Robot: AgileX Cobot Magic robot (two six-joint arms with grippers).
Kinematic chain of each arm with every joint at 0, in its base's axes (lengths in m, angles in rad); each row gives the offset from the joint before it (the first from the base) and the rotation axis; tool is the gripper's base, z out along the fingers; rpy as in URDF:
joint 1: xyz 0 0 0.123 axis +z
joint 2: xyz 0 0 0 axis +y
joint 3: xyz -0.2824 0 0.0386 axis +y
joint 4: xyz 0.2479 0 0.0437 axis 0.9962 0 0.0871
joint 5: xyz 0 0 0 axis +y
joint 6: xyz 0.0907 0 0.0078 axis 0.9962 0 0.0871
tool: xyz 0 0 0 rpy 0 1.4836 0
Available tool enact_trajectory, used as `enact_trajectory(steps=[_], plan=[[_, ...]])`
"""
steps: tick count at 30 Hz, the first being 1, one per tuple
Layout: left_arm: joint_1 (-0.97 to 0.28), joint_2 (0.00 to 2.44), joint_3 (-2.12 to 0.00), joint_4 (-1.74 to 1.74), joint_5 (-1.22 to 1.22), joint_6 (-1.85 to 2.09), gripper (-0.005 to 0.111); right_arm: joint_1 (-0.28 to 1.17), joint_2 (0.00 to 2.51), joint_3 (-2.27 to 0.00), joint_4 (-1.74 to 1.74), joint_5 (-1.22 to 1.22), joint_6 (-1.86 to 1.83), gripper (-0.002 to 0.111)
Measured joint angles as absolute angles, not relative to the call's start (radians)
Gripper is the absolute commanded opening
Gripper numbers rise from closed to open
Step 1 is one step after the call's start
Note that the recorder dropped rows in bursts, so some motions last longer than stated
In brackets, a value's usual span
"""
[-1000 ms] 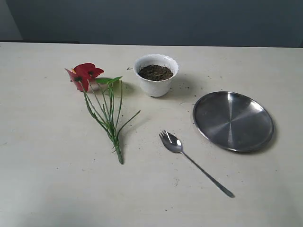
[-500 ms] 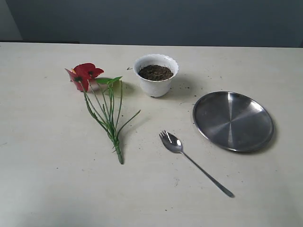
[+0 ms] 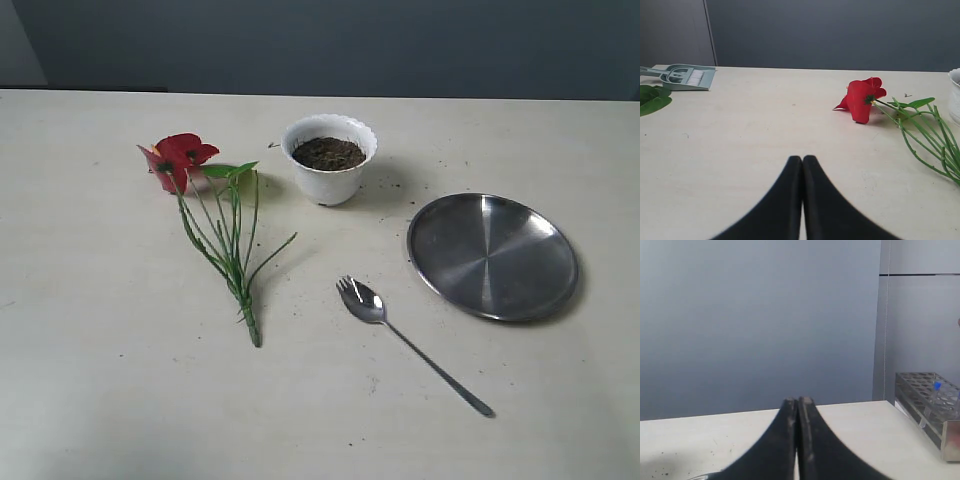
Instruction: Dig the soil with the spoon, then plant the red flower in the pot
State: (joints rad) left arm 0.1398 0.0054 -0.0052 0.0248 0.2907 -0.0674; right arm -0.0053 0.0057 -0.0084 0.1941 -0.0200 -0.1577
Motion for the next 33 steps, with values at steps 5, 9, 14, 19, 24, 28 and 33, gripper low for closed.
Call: enact_trajectory(steps=[5,9,14,19,24,28,33], plan=[[0.14,0.005,-0.005,0.025,0.291,-0.067,0.0,-0.005,0.006,-0.008,0.194,-0.022,-0.158,-0.001],[0.14,0.005,-0.005,0.025,0.291,-0.067,0.0,-0.005,0.006,-0.008,0.19,-0.043,-0.158,-0.001],[0.14,0.005,-0.005,0.025,0.291,-0.067,0.0,-0.005,0.006,-0.008,0.259,-0.083,-0.158,-0.001],[0.14,0.005,-0.005,0.025,0.291,-0.067,0.0,-0.005,0.005,-0.008,0.291,-0.147,-0.156,-0.001],[0.14,0.005,-0.005,0.025,0.291,-0.067,0.0,-0.005,0.003,-0.008,0.297,-0.232,-0.085,-0.001],[0.14,0.005,-0.005,0.025,0.291,-0.067,0.0,-0.005,0.003,-0.008,0.297,-0.37,-0.037,-0.001],[0.14,0.005,-0.005,0.025,0.291,-0.067,0.0,-0.005,0.003,-0.008,0.266,-0.49,0.0,-0.001]])
